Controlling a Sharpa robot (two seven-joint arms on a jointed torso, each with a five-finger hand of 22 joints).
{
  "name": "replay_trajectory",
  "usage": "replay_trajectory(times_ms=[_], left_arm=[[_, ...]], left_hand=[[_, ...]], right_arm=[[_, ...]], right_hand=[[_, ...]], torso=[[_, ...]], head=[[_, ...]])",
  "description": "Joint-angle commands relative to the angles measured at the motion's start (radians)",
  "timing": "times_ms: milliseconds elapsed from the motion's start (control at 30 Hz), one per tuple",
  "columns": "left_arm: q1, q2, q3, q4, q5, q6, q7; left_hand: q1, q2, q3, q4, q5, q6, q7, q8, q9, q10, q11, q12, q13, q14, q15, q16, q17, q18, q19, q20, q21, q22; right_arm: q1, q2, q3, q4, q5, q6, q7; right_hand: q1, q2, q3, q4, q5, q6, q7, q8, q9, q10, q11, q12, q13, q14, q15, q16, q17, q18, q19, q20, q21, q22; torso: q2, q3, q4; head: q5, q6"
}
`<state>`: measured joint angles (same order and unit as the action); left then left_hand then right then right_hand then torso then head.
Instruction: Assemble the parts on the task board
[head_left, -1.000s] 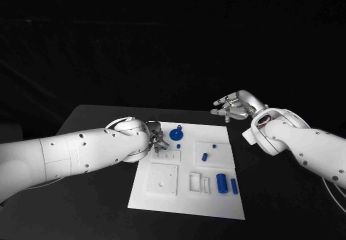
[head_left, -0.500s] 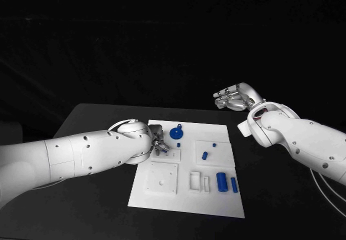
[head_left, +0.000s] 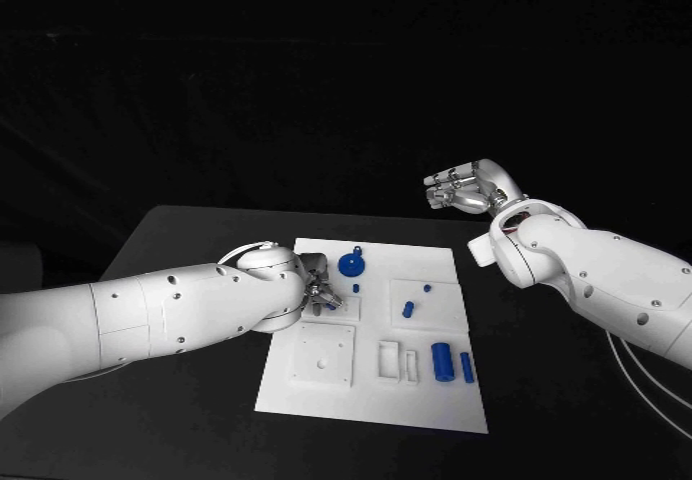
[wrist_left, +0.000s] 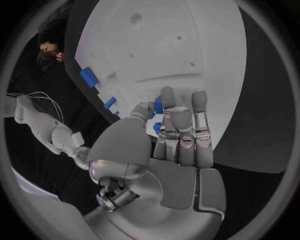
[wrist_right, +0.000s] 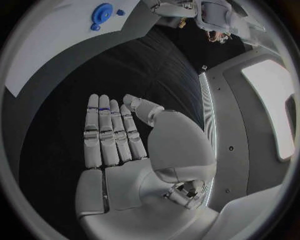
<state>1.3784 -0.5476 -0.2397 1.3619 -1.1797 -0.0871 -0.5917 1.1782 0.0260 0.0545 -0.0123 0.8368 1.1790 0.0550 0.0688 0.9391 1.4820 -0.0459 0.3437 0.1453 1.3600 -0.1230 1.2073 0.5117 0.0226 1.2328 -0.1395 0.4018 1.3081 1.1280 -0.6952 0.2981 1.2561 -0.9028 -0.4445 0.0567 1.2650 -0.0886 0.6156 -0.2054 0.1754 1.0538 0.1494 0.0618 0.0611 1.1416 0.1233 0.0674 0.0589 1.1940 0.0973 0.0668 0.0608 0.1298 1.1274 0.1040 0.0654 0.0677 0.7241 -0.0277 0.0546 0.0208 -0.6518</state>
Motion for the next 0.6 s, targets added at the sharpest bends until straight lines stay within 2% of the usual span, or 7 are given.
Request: replay_trajectory(times_ms=[33,600], left_arm=[[-0.001,0.003,0.0,0.008,-0.003,0.018,-0.005],[-0.002,0.003,0.0,0.009,-0.003,0.031,-0.007]], left_hand=[[0.0,0.006,0.126,-0.131,0.006,0.067,-0.062,0.001,0.001,0.031,-0.023,0.005,-0.001,0.009,-0.001,-0.004,0.001,-0.009,0.004,-0.004,0.005,0.02],[-0.003,0.006,0.127,-0.134,0.008,0.068,-0.062,0.001,0.0,0.031,-0.023,0.007,-0.002,0.01,-0.001,-0.005,0.003,-0.009,0.004,-0.004,0.006,0.02]], right_arm=[[0.001,0.002,0.0,-0.002,0.036,-0.011,0.018],[0.001,0.009,0.0,-0.009,0.038,0.001,0.016]], right_hand=[[-0.001,-0.007,0.0,0.003,0.006,-0.002,0.006,0.0,0.001,-0.003,0.002,-0.006,-0.002,-0.003,0.004,-0.006,0.0,0.008,0.002,0.001,0.006,-0.001],[-0.003,-0.009,-0.002,0.006,0.014,-0.004,0.007,0.0,0.001,-0.005,0.003,-0.006,-0.002,-0.004,0.006,-0.006,0.0,0.007,0.002,0.001,0.005,-0.001]], torso=[[0.0,0.0004,0.0001],[0.0,0.0002,-0.0001]], head=[[0.0,-0.002],[-0.001,-0.004]])
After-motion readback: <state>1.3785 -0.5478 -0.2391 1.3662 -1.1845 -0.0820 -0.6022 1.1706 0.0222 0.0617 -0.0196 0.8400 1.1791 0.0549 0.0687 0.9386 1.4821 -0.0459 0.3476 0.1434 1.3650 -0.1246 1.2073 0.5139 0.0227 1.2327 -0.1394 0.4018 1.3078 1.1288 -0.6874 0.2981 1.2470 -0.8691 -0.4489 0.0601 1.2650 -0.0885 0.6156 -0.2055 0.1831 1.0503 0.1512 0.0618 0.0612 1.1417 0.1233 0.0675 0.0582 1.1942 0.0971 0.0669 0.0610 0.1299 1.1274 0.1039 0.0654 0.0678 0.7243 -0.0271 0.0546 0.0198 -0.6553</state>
